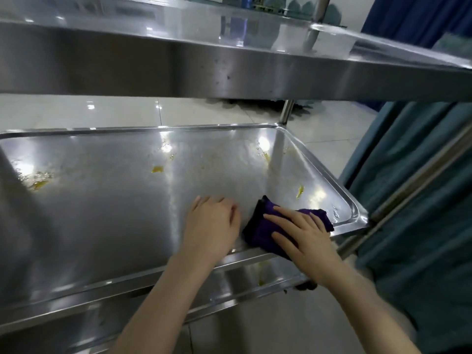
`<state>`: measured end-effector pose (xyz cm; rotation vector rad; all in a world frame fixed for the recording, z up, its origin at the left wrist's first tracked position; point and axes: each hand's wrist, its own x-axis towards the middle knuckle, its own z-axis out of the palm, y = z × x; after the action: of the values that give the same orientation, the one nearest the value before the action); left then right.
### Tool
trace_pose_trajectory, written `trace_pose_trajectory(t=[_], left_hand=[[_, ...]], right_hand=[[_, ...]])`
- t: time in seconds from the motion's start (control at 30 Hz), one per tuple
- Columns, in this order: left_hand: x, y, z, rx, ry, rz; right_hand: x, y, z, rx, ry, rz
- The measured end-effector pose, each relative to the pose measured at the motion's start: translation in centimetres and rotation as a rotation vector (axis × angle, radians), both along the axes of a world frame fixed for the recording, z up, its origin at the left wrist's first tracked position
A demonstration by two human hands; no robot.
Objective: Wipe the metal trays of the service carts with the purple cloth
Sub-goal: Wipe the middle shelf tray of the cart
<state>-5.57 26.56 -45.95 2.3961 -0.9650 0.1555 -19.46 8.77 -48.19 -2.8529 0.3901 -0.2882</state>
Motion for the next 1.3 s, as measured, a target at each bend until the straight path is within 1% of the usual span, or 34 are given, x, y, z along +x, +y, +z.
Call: trace_pose_trajectory(t=[0.07,0.13,0.2,0.27,0.37,0.43,0.57,0.63,0.7,0.77,0.9,1.0,1.1,1.23,1.3], left_hand=[[0.6,0.0,-0.3,0.005,0.03,-0.041],[0.8,0.1,-0.9,0.09,0.042,-0.079],[0.7,0.1,-1.7,0.156,0.005,-0.08],[0.4,0.0,-2.1,0.164,-0.021,-0.07],[0.2,0.0,-2.1,0.149,-0.055,-0.066],[0.4,-0.2,-2.0,0.135,-0.053,-0.059],[0.9,-0.7,-1.6,0.166,-0.064,-0.067],[1.2,-0.9,-1.4,0.173,-0.054,-0.07],[1.5,-1.0,-1.3,0.19,-0.052,-0.074],[1.8,-1.0,-1.5,0.199,-0.062,-0.074],[2.0,-1.1,-2.0,0.157,-0.07,-0.069],[2.0,-1.2,-2.2,0.131,-0.066,-0.072],[2.0,-1.1,-2.2,0.098,-0.051,-0.068],[2.4,-1.3,-1.9,0.122,-0.055,-0.099],[2.8,-1.0,-2.0,0.146,-0.067,-0.132]], right_hand=[[0.3,-0.7,0.1,-0.017,0.031,0.027],[3.8,-1.9,0.7,-0.059,0.082,-0.001],[8.6,-3.9,1.2,-0.057,0.125,-0.079],[12.9,-6.1,1.9,0.017,0.17,-0.189],[15.3,-7.1,2.2,0.027,0.224,-0.257],[13.0,-6.4,1.9,0.034,0.219,-0.24],[2.4,-4.0,0.9,-0.028,0.148,-0.203],[-0.6,-3.7,1.4,-0.037,0.162,-0.199],[0.2,-4.6,1.8,-0.03,0.199,-0.18],[3.5,-6.1,1.9,-0.042,0.201,-0.202],[11.6,-10.3,2.3,0.007,0.182,-0.342],[14.0,-11.6,2.6,0.035,0.204,-0.399],[10.5,-10.4,2.0,0.058,0.176,-0.413],[0.6,-7.4,0.3,-0.016,0.085,-0.43],[-1.4,-7.2,0.1,-0.041,0.107,-0.407]])
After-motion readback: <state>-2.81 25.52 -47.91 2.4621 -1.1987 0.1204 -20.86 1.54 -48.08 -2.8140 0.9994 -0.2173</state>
